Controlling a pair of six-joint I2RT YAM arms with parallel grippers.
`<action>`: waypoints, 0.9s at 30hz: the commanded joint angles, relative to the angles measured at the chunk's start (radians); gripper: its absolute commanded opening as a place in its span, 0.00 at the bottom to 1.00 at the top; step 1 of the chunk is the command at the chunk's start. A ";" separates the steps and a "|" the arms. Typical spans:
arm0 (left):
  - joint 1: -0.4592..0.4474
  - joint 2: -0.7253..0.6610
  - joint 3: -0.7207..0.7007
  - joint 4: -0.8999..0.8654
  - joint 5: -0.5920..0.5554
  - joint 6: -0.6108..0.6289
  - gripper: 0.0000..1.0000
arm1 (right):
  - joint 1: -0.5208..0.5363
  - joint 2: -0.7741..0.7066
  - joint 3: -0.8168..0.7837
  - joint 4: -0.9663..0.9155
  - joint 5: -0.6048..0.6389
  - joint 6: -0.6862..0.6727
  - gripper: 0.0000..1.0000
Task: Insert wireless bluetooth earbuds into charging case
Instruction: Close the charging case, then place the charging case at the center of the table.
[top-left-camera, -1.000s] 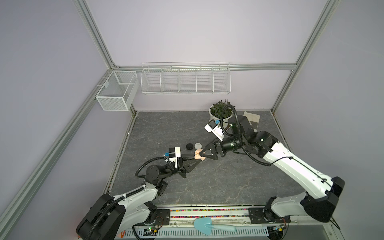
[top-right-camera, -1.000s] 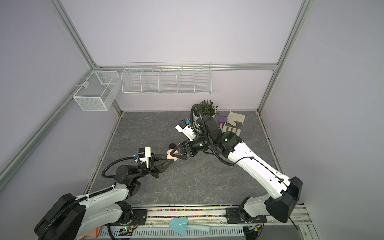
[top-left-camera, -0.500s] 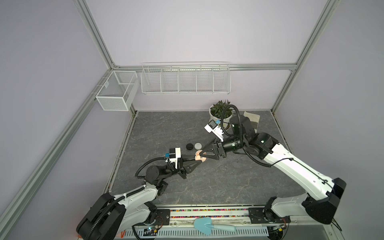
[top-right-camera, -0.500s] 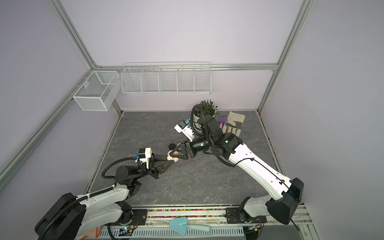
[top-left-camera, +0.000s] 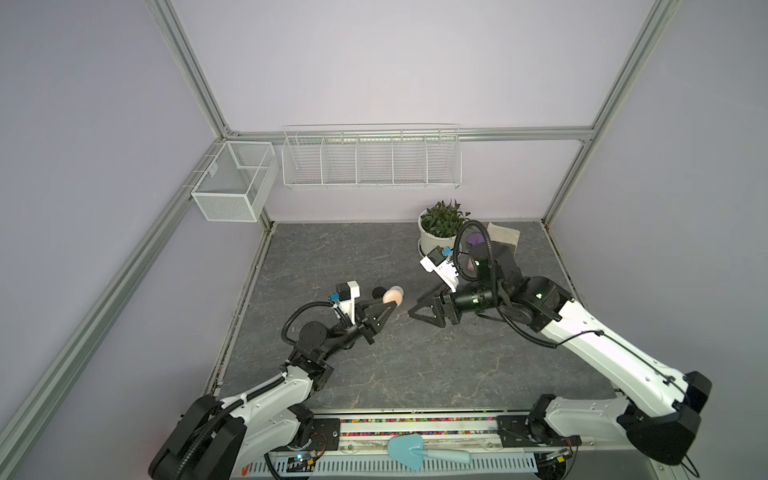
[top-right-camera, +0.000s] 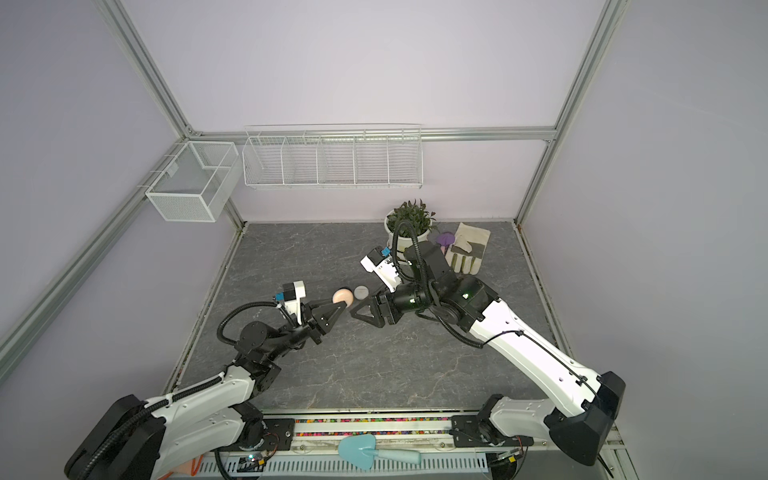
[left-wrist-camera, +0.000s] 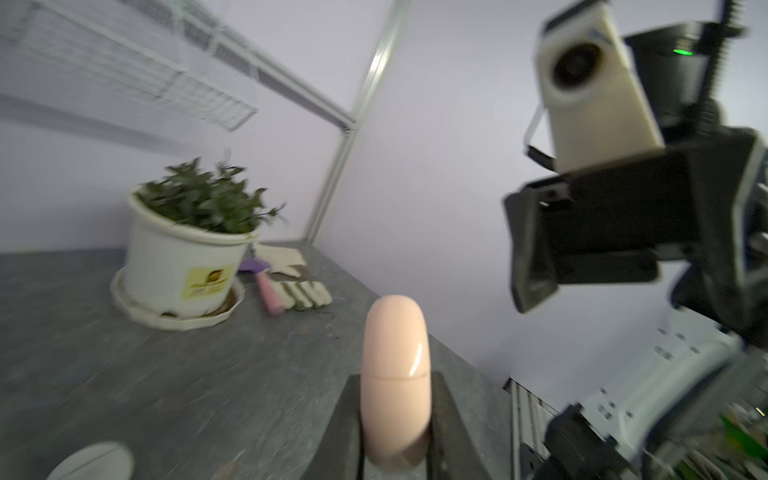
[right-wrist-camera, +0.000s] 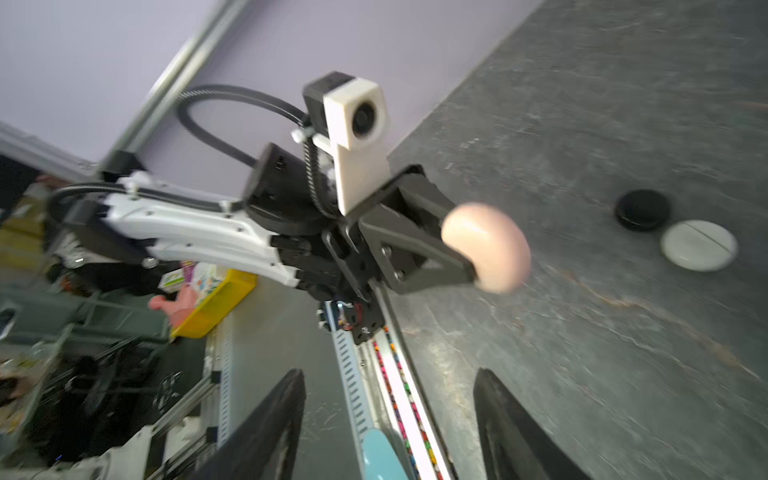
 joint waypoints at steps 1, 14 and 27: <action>0.105 0.006 0.086 -0.469 -0.183 -0.062 0.00 | -0.013 0.060 -0.052 0.043 0.249 -0.053 0.67; 0.346 0.535 0.431 -0.692 0.121 -0.024 0.00 | -0.093 0.267 -0.003 0.068 0.297 -0.215 0.66; 0.339 0.675 0.473 -0.630 0.108 -0.067 0.00 | -0.143 0.230 -0.004 0.077 0.220 -0.199 0.66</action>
